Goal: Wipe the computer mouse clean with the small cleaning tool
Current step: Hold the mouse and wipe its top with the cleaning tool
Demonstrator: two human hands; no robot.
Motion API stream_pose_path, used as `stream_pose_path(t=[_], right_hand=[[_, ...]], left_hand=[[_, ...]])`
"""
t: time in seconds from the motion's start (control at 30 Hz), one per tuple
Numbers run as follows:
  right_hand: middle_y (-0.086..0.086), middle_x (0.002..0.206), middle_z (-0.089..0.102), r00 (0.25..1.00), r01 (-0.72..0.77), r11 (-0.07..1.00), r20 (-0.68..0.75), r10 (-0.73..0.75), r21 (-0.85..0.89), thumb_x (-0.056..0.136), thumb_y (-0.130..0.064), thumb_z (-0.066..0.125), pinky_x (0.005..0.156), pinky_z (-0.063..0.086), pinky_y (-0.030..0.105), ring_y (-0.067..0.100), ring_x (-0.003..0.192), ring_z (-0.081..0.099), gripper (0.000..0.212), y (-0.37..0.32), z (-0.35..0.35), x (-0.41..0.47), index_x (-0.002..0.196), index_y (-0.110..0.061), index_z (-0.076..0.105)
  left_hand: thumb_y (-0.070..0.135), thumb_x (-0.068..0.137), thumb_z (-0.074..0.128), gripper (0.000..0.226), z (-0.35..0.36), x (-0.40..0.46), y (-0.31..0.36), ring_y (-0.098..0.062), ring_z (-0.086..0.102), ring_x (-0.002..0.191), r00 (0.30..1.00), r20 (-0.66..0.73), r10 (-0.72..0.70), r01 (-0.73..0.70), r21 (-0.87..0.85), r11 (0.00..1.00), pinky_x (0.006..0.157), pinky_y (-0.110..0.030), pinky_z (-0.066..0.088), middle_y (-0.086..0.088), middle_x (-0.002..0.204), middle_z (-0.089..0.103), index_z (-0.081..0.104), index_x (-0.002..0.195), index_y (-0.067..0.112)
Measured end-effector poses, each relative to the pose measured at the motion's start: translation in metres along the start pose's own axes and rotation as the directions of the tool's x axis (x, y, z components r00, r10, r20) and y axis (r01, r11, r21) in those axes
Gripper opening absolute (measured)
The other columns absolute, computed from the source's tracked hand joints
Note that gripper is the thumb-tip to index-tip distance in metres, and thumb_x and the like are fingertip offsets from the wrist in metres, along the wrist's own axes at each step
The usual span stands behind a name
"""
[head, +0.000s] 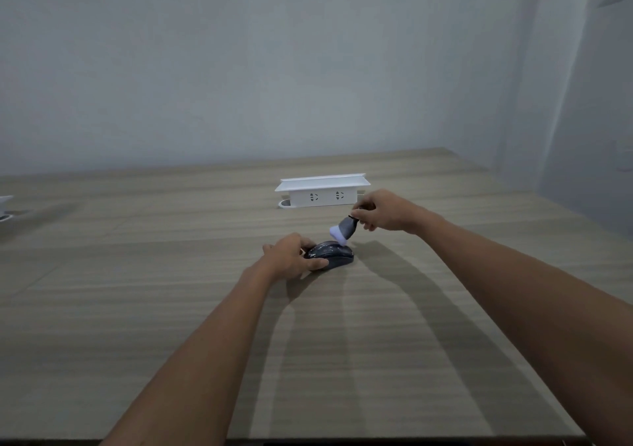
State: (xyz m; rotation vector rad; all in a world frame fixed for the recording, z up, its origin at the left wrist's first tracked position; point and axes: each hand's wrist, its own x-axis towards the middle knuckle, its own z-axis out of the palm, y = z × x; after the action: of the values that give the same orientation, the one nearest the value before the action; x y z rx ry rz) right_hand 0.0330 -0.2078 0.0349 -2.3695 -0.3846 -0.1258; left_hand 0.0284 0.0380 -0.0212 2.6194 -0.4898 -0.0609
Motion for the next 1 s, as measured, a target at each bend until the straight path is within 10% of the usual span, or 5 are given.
stream_pose_path(t=[0.57, 0.77, 1.0], right_hand=[[0.007, 0.077, 0.068, 0.997, 0.069, 0.994, 0.045, -0.066, -0.084, 0.096, -0.029, 0.061, 0.055, 0.051, 0.023, 0.014, 0.057, 0.059, 0.031, -0.017, 0.011, 0.016, 0.095, 0.0, 0.072], [0.013, 0.095, 0.07, 0.997, 0.068, 0.913, 0.058, -0.048, -0.402, 0.096, -0.026, 0.06, 0.069, 0.04, 0.028, 0.024, 0.082, 0.06, 0.028, -0.004, 0.002, 0.017, 0.103, -0.002, 0.074], [-0.005, 0.078, 0.061, 0.997, 0.074, 0.983, 0.024, -0.071, -0.168, 0.096, -0.036, 0.061, 0.066, 0.042, 0.028, 0.011, 0.067, 0.055, 0.029, -0.018, 0.014, 0.023, 0.1, -0.01, 0.071]], left_hand=[[0.037, 0.08, 0.076, 0.031, 0.002, 0.004, 0.003, -0.013, 0.052, 0.061, 0.997, 0.005, 0.073, -0.071, -0.174, 0.982, 0.06, -0.028, 0.037, 0.0, 0.071, 0.065, 0.073, 0.094, 0.009], [0.041, 0.075, 0.079, 0.035, 0.003, 0.006, -0.002, -0.023, 0.072, 0.086, 0.998, 0.018, 0.064, -0.057, -0.267, 0.962, 0.082, -0.039, 0.056, -0.003, 0.089, 0.078, 0.076, 0.102, 0.018], [0.041, 0.075, 0.079, 0.039, 0.005, 0.007, -0.003, -0.031, 0.07, 0.095, 0.998, 0.024, 0.06, -0.049, -0.314, 0.948, 0.09, -0.048, 0.053, -0.008, 0.096, 0.077, 0.075, 0.104, 0.016]])
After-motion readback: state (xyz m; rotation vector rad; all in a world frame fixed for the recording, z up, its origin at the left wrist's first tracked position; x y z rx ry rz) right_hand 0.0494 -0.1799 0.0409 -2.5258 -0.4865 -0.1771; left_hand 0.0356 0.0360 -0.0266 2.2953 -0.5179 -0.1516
